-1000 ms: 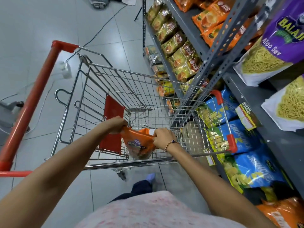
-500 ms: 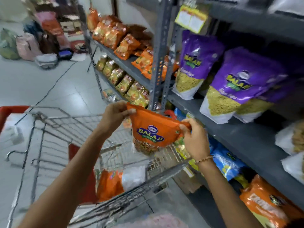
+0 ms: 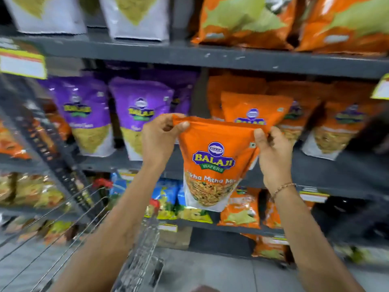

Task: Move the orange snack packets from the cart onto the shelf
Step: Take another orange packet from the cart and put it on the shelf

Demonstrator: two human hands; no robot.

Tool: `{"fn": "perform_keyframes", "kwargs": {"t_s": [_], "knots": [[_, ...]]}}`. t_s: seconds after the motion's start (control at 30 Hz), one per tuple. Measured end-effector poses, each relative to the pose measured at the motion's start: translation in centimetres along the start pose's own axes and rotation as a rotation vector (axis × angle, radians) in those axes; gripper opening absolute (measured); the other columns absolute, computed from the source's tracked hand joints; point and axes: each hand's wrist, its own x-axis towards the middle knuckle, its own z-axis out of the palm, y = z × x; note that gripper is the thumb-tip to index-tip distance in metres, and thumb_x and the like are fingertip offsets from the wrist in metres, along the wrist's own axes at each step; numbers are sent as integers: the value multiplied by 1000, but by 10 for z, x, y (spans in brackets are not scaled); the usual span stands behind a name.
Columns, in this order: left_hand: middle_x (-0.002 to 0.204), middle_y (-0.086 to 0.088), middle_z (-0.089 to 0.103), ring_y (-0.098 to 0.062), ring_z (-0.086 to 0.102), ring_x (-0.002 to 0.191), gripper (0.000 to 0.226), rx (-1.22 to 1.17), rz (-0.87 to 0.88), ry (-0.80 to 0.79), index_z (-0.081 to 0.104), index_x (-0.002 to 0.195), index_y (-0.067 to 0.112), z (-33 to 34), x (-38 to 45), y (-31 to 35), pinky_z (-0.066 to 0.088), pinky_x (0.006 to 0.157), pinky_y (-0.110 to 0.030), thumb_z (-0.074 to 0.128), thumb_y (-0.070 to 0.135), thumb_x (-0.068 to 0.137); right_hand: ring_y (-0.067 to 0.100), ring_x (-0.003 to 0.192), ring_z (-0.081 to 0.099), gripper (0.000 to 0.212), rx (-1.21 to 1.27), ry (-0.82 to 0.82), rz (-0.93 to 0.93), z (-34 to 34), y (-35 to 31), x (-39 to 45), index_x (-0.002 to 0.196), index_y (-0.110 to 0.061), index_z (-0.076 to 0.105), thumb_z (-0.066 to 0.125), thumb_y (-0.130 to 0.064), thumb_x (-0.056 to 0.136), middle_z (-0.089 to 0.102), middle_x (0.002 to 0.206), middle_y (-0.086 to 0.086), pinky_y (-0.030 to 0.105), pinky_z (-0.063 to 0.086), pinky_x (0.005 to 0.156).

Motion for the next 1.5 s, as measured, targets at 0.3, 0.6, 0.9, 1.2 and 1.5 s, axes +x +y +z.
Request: {"fn": "perform_keyframes", "kwargs": {"t_s": [0.3,0.6,0.9,1.2,1.5], "knots": [[79,5,74,-14,70,76,20,10,100,-132,72,83,27,177,-4,44,57,72,-43,73,42,69,4,64,43,25,-6,385,37,-145,47,76,64,-18,57,57,-26,88,51,60,-13,26,40,62],[98,-1,74,-13,66,87,25,193,194,-188,71,90,21,276,24,59,55,81,-34,75,36,70,13,69,49,21,-9,404,35,-208,82,153,65,-24,59,59,-31,85,57,66,-7,32,43,64],[97,-6,75,-18,67,87,22,241,187,-205,72,90,16,316,37,41,54,77,-30,73,31,74,9,76,61,18,7,372,80,-220,117,181,71,-26,59,57,-32,88,64,80,-6,32,53,74],[122,0,66,-12,63,107,44,324,291,-211,48,133,23,269,-11,18,41,85,-9,57,24,90,17,106,53,32,-61,600,37,-174,127,127,112,-23,45,62,-21,84,49,119,8,24,47,90],[70,28,68,15,61,67,6,309,-174,145,66,87,31,80,-65,-74,44,63,-6,62,27,86,-2,73,57,14,85,-343,152,4,114,-9,81,-19,58,59,-6,86,61,81,-10,6,42,68]]}}
